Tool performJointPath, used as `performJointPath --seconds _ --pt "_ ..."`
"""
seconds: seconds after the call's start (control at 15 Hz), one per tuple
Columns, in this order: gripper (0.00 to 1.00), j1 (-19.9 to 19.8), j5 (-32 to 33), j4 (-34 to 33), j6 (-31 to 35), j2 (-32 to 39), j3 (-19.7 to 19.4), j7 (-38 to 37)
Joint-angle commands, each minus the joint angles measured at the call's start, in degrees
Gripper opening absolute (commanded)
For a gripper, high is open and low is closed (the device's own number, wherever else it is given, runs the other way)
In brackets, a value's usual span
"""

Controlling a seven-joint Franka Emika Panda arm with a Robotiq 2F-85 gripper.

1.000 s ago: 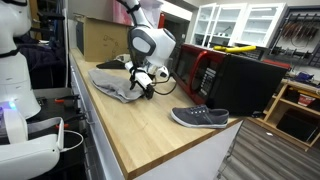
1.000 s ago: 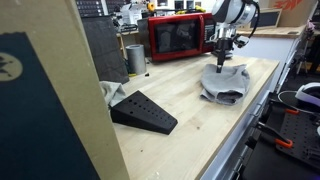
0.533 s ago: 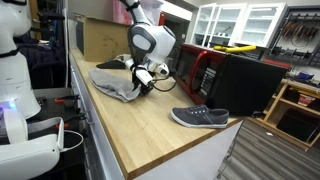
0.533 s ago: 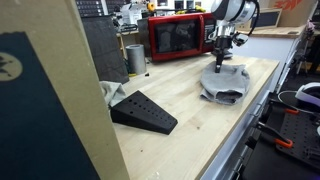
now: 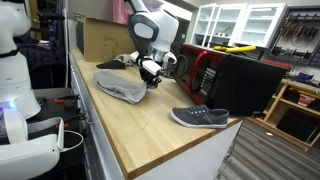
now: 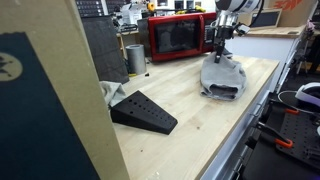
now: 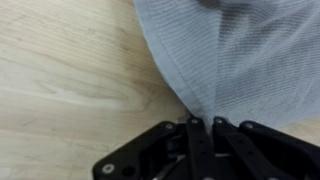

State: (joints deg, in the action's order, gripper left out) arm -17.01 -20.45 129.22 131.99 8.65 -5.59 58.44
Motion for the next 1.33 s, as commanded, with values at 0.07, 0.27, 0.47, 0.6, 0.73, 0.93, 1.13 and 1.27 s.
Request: performJointPath --seconds 0.07,0.27,0.47,0.6,0.73,0.93,1.13,1.27 --pt "0.01 2.1 6.7 0.2 5.5 -2.5 -1.7 -3.0" --pt "0.01 3.4 12.2 0.8 9.1 -3.1 -1.8 -7.6" --pt "0.01 5.4 18.2 1.3 11.1 -3.3 -1.2 -14.0" --pt "0.01 7.1 21.5 1.9 12.1 -3.2 -0.7 -18.5" --pt "0.01 8.7 23.5 2.5 12.4 -2.8 0.1 -22.5" --pt "0.01 11.3 28.5 4.0 14.6 -3.1 1.1 -30.6" --pt "0.01 13.7 34.6 6.4 17.5 -4.2 1.9 -38.6" --pt "0.01 15.2 40.2 8.2 19.0 -5.2 2.0 -44.5"
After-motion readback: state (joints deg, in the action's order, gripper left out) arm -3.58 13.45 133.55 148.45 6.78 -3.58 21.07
